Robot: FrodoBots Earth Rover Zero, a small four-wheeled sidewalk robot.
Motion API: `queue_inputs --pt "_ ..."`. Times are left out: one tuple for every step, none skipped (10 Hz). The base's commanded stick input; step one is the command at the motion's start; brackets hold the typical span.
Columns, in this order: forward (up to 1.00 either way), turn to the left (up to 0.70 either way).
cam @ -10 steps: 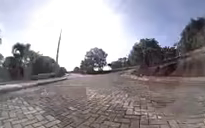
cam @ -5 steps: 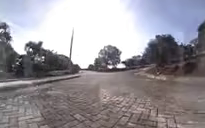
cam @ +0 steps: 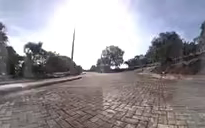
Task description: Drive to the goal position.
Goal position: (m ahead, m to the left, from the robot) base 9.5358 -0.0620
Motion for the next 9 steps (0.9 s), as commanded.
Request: queue_inputs --pt "1.0 0.0" --pt "1.0 0.0" --pt "1.0 0.0" --pt "1.0 0.0" --pt "1.0 0.0" --pt "1.0 0.0" --pt "1.0 0.0" --pt "1.0 0.0" --pt "1.0 0.0"
